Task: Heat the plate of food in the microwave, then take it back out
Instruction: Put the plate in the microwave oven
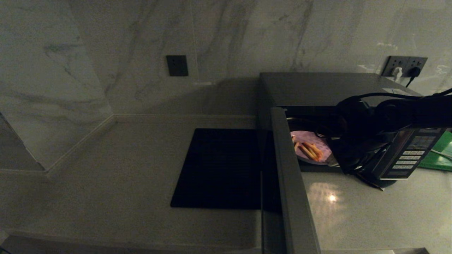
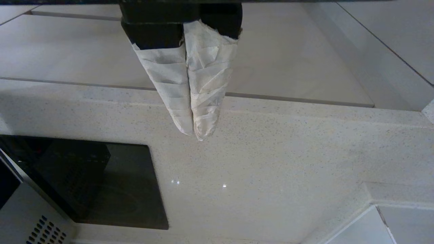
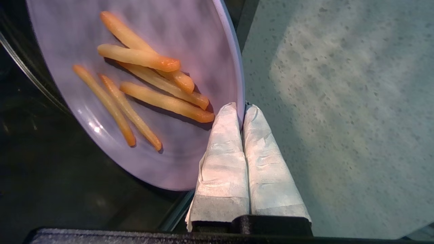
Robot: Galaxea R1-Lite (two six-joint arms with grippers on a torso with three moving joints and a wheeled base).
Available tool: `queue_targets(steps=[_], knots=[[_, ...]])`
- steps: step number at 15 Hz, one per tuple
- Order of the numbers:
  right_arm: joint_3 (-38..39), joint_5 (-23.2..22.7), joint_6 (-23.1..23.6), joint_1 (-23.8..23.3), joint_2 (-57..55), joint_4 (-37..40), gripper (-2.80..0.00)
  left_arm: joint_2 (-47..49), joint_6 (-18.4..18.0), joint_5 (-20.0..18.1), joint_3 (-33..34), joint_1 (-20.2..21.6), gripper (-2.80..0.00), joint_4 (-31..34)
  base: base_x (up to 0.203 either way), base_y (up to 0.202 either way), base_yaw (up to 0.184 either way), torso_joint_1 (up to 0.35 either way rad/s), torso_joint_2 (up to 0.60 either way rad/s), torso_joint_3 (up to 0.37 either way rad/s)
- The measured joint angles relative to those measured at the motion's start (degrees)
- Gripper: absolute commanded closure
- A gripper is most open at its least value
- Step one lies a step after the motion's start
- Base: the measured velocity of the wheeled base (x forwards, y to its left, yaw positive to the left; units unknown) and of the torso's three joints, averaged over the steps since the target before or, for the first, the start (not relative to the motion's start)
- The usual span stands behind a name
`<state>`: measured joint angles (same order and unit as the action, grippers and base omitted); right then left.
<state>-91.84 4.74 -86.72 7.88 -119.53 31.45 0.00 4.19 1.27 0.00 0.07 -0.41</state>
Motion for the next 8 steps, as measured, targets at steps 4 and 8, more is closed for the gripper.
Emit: queue_targets(steps=[4, 8], knots=[[-0.5, 0.1, 0.1, -0.1, -1.1, 0.0, 0.00, 0.0, 0.0, 0.0, 0.0, 0.0, 0.00, 0.0, 0.000, 0.000, 0.000, 0.000, 0.00, 0.000], [-0.6, 0.1, 0.2, -0.2, -1.4, 0.0, 0.00, 0.0, 0.0, 0.0, 0.0, 0.0, 0.00, 0.0, 0.000, 0.000, 0.000, 0.000, 0.00, 0.000]])
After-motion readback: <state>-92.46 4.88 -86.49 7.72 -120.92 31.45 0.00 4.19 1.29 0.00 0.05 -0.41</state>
